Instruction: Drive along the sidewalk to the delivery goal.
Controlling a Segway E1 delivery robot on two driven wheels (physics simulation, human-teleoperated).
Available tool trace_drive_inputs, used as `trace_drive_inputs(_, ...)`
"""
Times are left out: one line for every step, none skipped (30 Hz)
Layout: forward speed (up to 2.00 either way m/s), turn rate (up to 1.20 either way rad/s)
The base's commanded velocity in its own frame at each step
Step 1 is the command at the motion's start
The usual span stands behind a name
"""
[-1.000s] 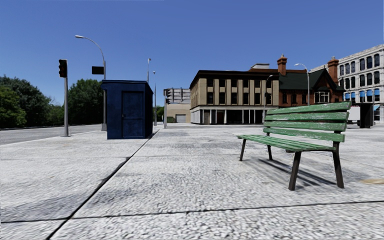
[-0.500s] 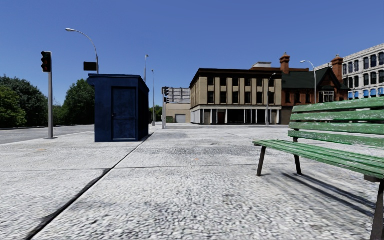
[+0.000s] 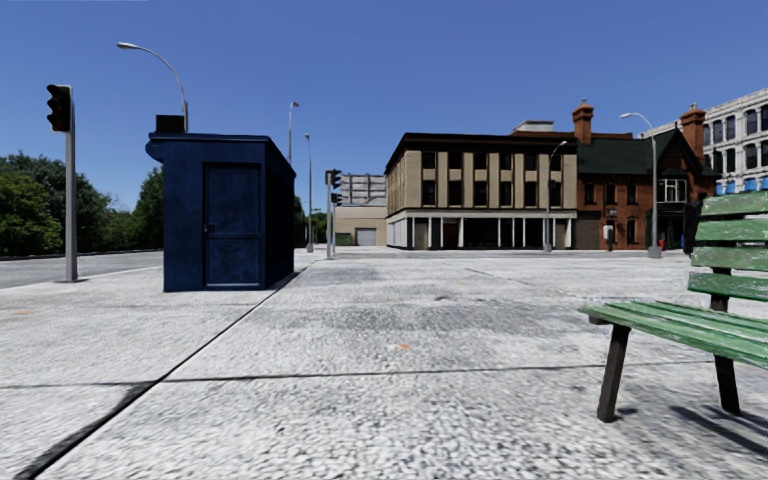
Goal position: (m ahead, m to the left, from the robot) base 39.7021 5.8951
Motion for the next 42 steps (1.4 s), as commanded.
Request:
trace_drive_inputs(2.0, 0.0)
trace_drive_inputs(2.0, 0.0)
trace_drive_inputs(2.0, 0.0)
trace_drive_inputs(2.0, 0.0)
trace_drive_inputs(2.0, 0.05)
trace_drive_inputs(2.0, 0.1)
trace_drive_inputs(2.0, 0.1)
trace_drive_inputs(2.0, 0.12)
trace_drive_inputs(2.0, 0.12)
trace_drive_inputs(2.0, 0.12)
trace_drive_inputs(2.0, 0.08)
trace_drive_inputs(2.0, 0.03)
trace_drive_inputs(2.0, 0.0)
trace_drive_inputs(2.0, 0.0)
trace_drive_inputs(2.0, 0.0)
trace_drive_inputs(2.0, 0.0)
trace_drive_inputs(2.0, 0.0)
trace_drive_inputs(2.0, 0.0)
trace_drive_inputs(2.0, 0.0)
trace_drive_inputs(2.0, 0.0)
trace_drive_inputs(2.0, 0.0)
trace_drive_inputs(2.0, 0.0)
trace_drive_inputs(2.0, 0.0)
trace_drive_inputs(2.0, 0.0)
trace_drive_inputs(2.0, 0.0)
trace_drive_inputs(2.0, 0.0)
trace_drive_inputs(2.0, 0.02)
trace_drive_inputs(2.0, 0.03)
trace_drive_inputs(2.0, 0.03)
trace_drive_inputs(2.0, 0.03)
trace_drive_inputs(2.0, 0.03)
trace_drive_inputs(2.0, 0.03)
trace_drive_inputs(2.0, 0.03)
trace_drive_inputs(2.0, 0.03)
trace_drive_inputs(2.0, 0.03)
trace_drive_inputs(2.0, 0.03)
trace_drive_inputs(2.0, 0.03)
trace_drive_inputs(2.0, 0.03)
trace_drive_inputs(2.0, 0.03)
trace_drive_inputs(2.0, 0.03)
trace_drive_inputs(2.0, 0.03)
trace_drive_inputs(2.0, 0.03)
